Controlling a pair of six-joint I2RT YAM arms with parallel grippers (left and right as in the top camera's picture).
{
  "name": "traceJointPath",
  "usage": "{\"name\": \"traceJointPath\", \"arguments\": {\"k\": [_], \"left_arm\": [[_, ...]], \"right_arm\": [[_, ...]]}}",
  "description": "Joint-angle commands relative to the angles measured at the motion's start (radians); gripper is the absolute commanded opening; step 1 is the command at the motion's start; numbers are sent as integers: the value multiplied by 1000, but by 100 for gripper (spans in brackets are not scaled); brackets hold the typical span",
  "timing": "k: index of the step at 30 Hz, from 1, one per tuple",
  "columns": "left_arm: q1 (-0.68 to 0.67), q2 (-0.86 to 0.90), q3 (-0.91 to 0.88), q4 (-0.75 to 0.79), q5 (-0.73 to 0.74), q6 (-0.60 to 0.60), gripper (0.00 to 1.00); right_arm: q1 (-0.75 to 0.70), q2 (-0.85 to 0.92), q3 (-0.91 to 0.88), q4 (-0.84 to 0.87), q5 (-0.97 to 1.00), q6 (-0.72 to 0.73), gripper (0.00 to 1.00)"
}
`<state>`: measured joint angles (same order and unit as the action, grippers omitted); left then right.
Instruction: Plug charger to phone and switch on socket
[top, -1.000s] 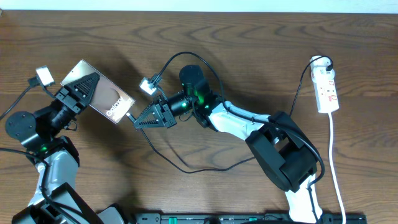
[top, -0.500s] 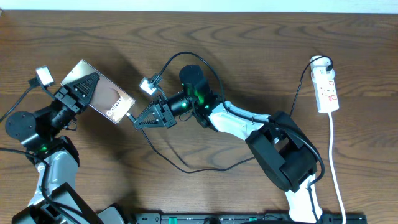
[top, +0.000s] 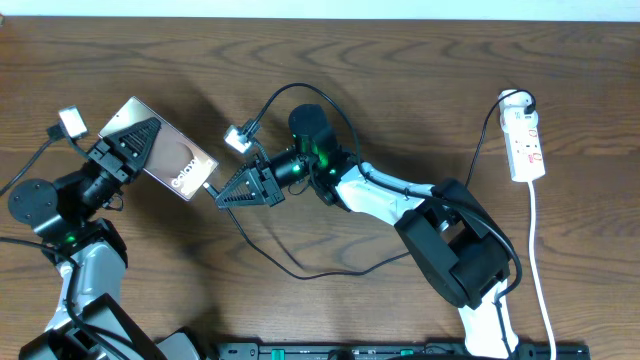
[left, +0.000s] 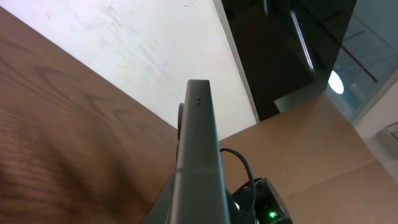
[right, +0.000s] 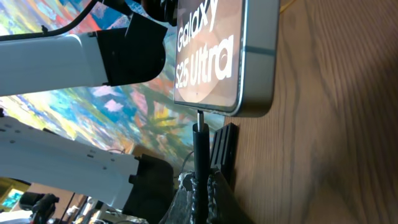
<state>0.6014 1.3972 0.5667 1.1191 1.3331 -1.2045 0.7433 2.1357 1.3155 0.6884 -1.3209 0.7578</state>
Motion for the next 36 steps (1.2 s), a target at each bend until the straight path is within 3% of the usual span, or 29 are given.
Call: {"name": "traceJointPath", "arguments": {"k": [1,36], "left_arm": [[1,-5,13,9,49,6,8],[-66,-5,13,9,98,48,7]], "right_arm": [[2,-3,5,5,9,-7,1],[-18,-3,5,13,1,4,1]]}}
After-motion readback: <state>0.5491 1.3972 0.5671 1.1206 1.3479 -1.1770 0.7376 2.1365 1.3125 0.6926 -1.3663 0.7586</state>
